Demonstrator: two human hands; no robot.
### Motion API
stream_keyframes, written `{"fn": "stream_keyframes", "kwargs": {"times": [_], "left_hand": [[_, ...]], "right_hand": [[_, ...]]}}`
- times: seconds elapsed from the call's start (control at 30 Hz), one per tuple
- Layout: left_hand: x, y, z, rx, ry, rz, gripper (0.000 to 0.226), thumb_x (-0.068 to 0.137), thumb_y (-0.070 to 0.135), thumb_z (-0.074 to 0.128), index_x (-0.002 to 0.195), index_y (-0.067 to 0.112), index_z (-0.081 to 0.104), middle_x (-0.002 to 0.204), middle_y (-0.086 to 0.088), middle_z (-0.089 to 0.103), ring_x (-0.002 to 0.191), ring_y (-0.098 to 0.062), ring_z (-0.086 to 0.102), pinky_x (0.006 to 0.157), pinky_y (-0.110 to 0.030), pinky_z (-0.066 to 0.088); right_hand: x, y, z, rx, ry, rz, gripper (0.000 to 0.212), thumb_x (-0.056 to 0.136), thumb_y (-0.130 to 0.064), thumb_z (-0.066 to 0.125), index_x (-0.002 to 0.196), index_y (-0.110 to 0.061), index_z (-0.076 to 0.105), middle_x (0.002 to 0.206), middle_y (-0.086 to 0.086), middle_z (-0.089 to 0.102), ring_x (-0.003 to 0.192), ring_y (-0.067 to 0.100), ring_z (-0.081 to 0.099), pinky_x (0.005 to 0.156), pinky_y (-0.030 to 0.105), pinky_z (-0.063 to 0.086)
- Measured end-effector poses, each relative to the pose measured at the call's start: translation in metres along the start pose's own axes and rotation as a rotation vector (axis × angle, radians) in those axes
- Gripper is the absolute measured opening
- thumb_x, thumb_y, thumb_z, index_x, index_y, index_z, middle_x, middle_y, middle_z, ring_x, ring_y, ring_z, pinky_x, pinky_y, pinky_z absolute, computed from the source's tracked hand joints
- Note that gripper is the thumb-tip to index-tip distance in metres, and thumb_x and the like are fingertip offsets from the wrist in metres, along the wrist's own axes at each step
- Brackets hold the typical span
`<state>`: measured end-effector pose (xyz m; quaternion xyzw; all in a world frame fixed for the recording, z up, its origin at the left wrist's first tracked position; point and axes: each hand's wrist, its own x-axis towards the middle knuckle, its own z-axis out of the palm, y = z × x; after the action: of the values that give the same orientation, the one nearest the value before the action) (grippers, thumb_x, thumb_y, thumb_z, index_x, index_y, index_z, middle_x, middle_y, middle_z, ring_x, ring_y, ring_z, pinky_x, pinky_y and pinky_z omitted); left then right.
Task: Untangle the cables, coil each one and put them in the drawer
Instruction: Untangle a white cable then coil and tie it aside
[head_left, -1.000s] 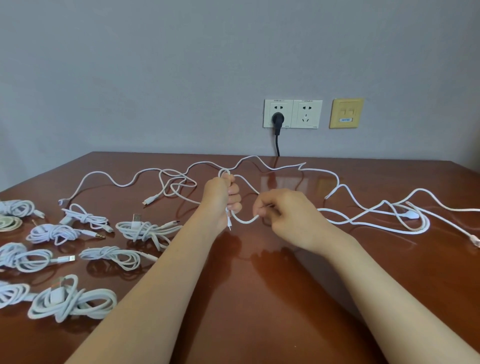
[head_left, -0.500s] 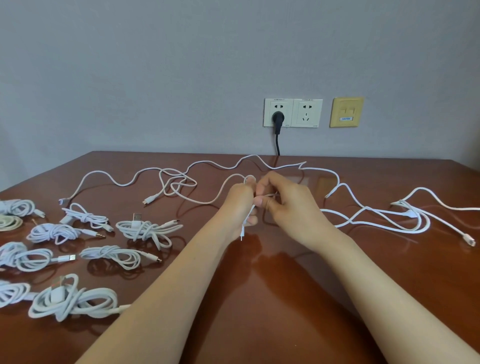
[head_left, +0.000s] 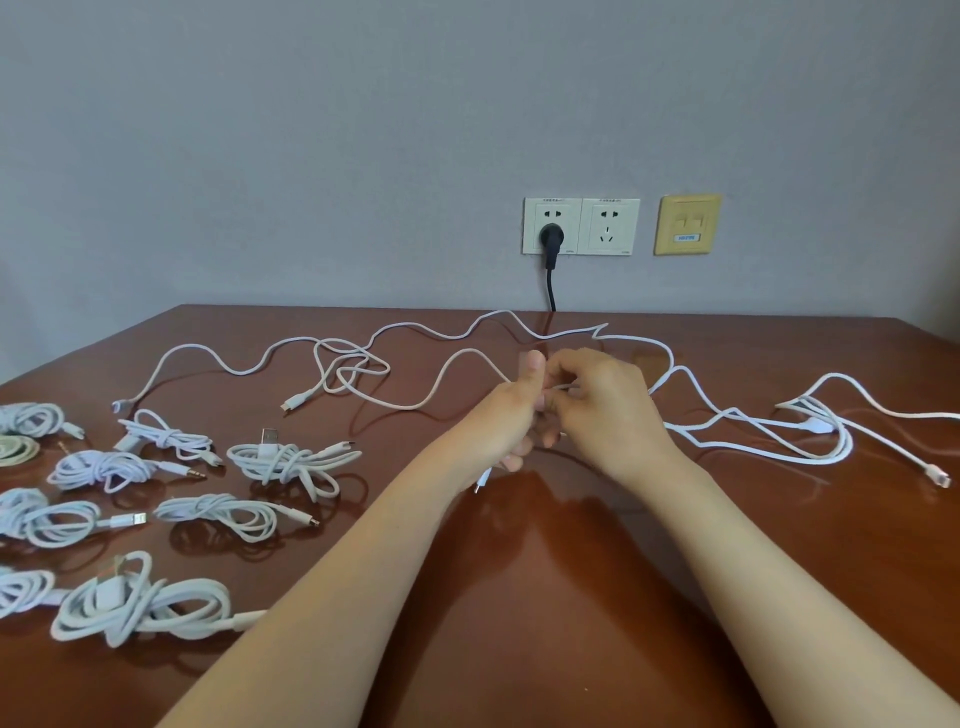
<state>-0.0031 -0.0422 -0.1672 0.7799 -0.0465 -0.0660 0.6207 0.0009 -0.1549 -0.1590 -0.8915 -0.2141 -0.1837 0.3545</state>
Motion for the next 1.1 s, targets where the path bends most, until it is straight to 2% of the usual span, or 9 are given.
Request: {"fn": "stream_keyframes", "kwargs": {"times": [0.1, 0.2, 0.3, 0.43, 0.5, 0.67, 0.8, 0.9, 1.1], "left_hand": [[-0.002, -0.003, -0.005, 0.088, -0.071, 0.047, 0.060, 0.095, 0.056, 0.015, 0.112, 0.016, 0.057, 0.060, 0.000, 0.044, 0.045, -0.009, 0.021, 0.037, -0.013, 0.022], [-0.005, -0.001, -0.007, 0.189, -0.095, 0.100, 0.037, 0.097, 0.051, 0.024, 0.090, 0.027, 0.052, 0.059, 0.002, 0.046, 0.042, -0.007, 0.026, 0.038, -0.014, 0.026], [-0.005, -0.002, -0.008, 0.333, -0.104, 0.146, 0.023, 0.098, 0.044, 0.032, 0.087, 0.032, 0.048, 0.054, 0.007, 0.046, 0.039, -0.008, 0.031, 0.039, -0.016, 0.030], [-0.006, -0.003, -0.009, 0.559, -0.131, 0.132, 0.027, 0.099, 0.031, 0.042, 0.079, 0.014, 0.047, 0.059, 0.005, 0.046, 0.046, -0.004, 0.041, 0.050, -0.016, 0.032], [-0.005, -0.004, -0.007, 0.620, -0.137, 0.097, 0.029, 0.098, 0.031, 0.044, 0.072, 0.018, 0.042, 0.062, 0.005, 0.045, 0.056, -0.006, 0.040, 0.056, -0.019, 0.032], [-0.005, -0.005, -0.007, 0.546, -0.102, 0.073, 0.022, 0.099, 0.032, 0.040, 0.100, 0.012, 0.047, 0.063, 0.004, 0.041, 0.051, -0.004, 0.037, 0.050, -0.019, 0.030], [-0.004, -0.003, -0.007, 0.323, 0.016, 0.079, 0.027, 0.101, 0.028, 0.037, 0.078, 0.017, 0.048, 0.055, 0.002, 0.036, 0.029, -0.001, 0.032, 0.033, -0.012, 0.024], [-0.002, -0.001, -0.009, 0.196, 0.150, 0.063, 0.031, 0.100, 0.024, 0.038, 0.072, 0.018, 0.049, 0.052, 0.001, 0.035, 0.025, -0.002, 0.029, 0.031, -0.011, 0.021], [0.001, -0.001, -0.013, 0.165, 0.286, 0.055, 0.034, 0.098, 0.022, 0.038, 0.066, 0.019, 0.049, 0.052, 0.001, 0.037, 0.045, -0.012, 0.032, 0.045, -0.024, 0.024]], "right_hand": [[0.001, 0.002, -0.003, 0.033, 0.008, 0.049, 0.028, 0.079, -0.007, 0.057, 0.062, -0.027, 0.047, 0.064, -0.009, 0.054, 0.061, 0.007, 0.050, 0.062, 0.030, 0.042], [0.002, 0.004, -0.007, 0.090, -0.015, 0.058, 0.023, 0.078, -0.002, 0.057, 0.069, -0.023, 0.056, 0.067, -0.008, 0.057, 0.058, 0.002, 0.048, 0.056, 0.014, 0.036], [0.003, 0.008, -0.011, 0.117, -0.067, 0.078, 0.019, 0.076, 0.001, 0.059, 0.073, -0.017, 0.062, 0.076, 0.006, 0.064, 0.059, 0.005, 0.045, 0.054, 0.011, 0.035], [0.004, 0.014, -0.013, 0.110, -0.133, 0.090, 0.018, 0.079, -0.005, 0.067, 0.069, -0.018, 0.062, 0.075, 0.006, 0.064, 0.059, 0.003, 0.046, 0.054, 0.007, 0.036], [0.005, 0.016, -0.014, 0.119, -0.121, 0.098, 0.013, 0.079, -0.008, 0.069, 0.070, -0.016, 0.066, 0.070, 0.001, 0.064, 0.060, 0.003, 0.048, 0.055, 0.008, 0.037], [0.006, 0.021, -0.010, 0.072, -0.067, 0.131, 0.015, 0.077, -0.026, 0.073, 0.071, -0.015, 0.067, 0.059, -0.006, 0.057, 0.059, 0.009, 0.048, 0.058, 0.027, 0.038], [0.007, 0.020, -0.009, 0.040, -0.055, 0.079, 0.021, 0.090, -0.024, 0.059, 0.069, -0.022, 0.059, 0.062, -0.002, 0.055, 0.056, 0.008, 0.042, 0.052, 0.018, 0.032], [0.008, 0.020, -0.009, 0.012, -0.050, 0.054, 0.019, 0.095, -0.020, 0.048, 0.078, -0.025, 0.055, 0.070, 0.003, 0.059, 0.063, 0.018, 0.045, 0.059, 0.028, 0.035], [0.008, 0.025, -0.008, -0.064, -0.025, 0.090, 0.014, 0.094, -0.025, 0.048, 0.082, -0.028, 0.054, 0.074, -0.005, 0.057, 0.079, 0.022, 0.051, 0.070, 0.031, 0.040]]}}
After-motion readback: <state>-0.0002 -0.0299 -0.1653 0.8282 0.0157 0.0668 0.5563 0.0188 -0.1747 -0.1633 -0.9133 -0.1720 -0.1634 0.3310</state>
